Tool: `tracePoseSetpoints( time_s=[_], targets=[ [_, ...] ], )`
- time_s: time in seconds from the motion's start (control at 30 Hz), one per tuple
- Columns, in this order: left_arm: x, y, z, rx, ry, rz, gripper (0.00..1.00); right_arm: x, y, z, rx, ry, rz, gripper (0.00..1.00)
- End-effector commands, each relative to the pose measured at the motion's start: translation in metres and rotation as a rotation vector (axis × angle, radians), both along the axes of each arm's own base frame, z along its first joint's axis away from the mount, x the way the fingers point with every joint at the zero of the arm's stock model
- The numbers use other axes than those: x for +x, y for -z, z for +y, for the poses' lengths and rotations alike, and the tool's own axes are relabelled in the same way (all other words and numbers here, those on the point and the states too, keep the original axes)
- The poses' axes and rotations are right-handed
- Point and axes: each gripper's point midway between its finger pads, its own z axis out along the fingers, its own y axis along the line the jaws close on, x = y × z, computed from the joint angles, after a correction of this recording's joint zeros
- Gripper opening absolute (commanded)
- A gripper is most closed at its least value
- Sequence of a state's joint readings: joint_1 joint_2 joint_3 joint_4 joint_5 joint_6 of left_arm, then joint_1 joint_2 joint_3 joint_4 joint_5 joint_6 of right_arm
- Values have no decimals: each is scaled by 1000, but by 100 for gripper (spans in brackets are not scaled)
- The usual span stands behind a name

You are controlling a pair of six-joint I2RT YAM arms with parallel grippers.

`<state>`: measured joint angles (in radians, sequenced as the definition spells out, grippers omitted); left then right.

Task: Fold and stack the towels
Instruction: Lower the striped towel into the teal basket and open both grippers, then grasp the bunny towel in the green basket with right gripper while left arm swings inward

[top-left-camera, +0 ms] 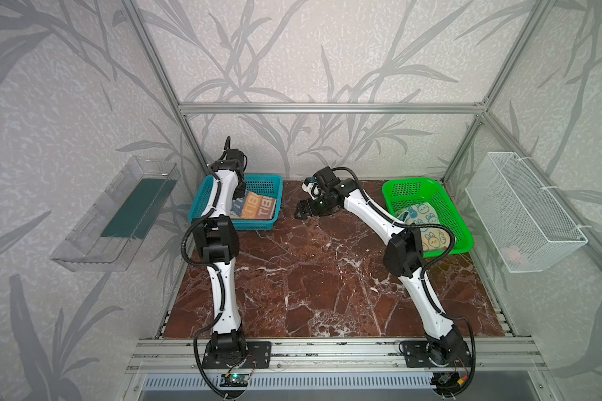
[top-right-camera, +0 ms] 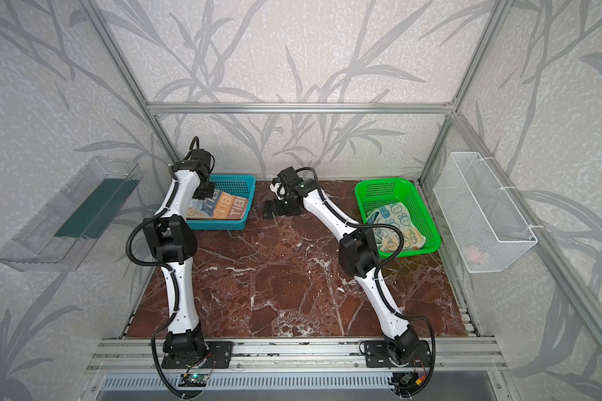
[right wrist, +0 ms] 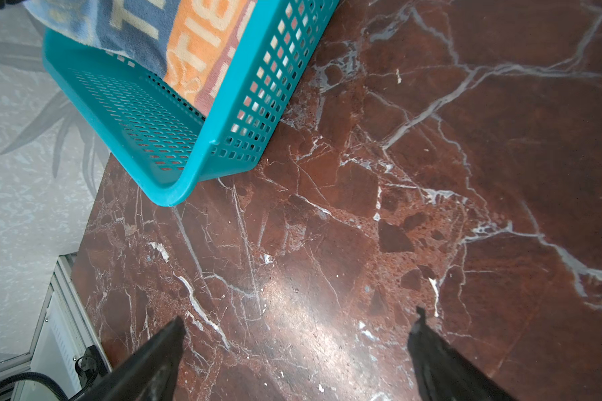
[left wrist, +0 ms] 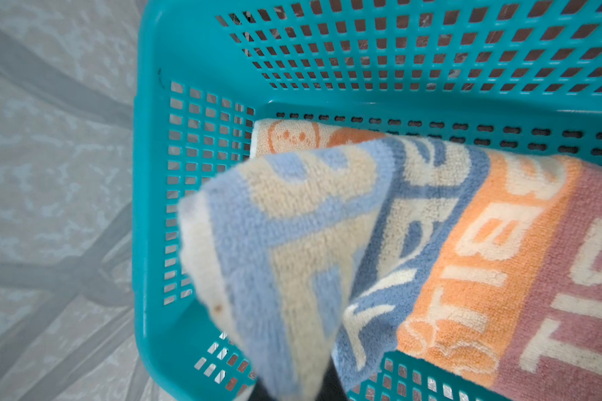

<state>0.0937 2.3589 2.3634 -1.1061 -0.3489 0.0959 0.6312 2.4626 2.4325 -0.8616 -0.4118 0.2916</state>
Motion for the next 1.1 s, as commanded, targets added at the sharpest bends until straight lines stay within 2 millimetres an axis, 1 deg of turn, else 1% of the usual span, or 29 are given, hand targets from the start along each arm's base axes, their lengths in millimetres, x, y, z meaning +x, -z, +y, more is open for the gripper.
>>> tracePoseSetpoints(
  time_s=[0.0,0.27,0.43,0.47,0.5,0.53,0.57,0.6,0.63,0.67,0.7,0.77,0.87,0.97,1.03,1.07],
  targets=[
    [0,-2,9,27,-9,8,0,-1,-4,1,16,-5,3,99],
    [-5,21,21,85,-46,70,0,-1,-3,-1,19,-6,3,99],
    [-7,28,28,123,-71,92,0,0,-1,1,23,-10,6,99],
    [-7,29,28,132,-74,94,2,-1,-2,0,25,-11,7,99],
    [-8,29,31,143,-83,95,6,-1,-1,0,24,-12,8,99],
    [-8,27,33,154,-90,92,15,0,-3,-1,24,-10,8,99],
    [-9,25,35,168,-102,89,37,0,-4,-2,25,-11,8,99],
    [-9,22,35,175,-109,84,48,0,-6,-3,24,-10,5,99],
    [-10,20,36,180,-114,81,62,1,-8,-5,26,-9,4,99],
    [-11,15,37,187,-122,73,87,1,-11,-7,26,-6,0,99],
    [-11,9,36,191,-129,65,99,2,-16,-9,30,-2,0,99],
    [-11,-4,32,195,-140,42,99,1,-26,-15,31,0,-6,99],
    [-11,-29,17,192,-132,-7,99,-3,-43,-31,6,8,-23,99],
    [-14,-56,-11,179,-112,-67,99,-6,-64,-54,-22,44,-51,99],
    [-20,-73,-37,156,-87,-96,99,-8,-75,-75,-51,83,-68,99],
    [-22,-81,-55,151,-61,-109,99,-8,-81,-88,-71,107,-82,99]
  ],
)
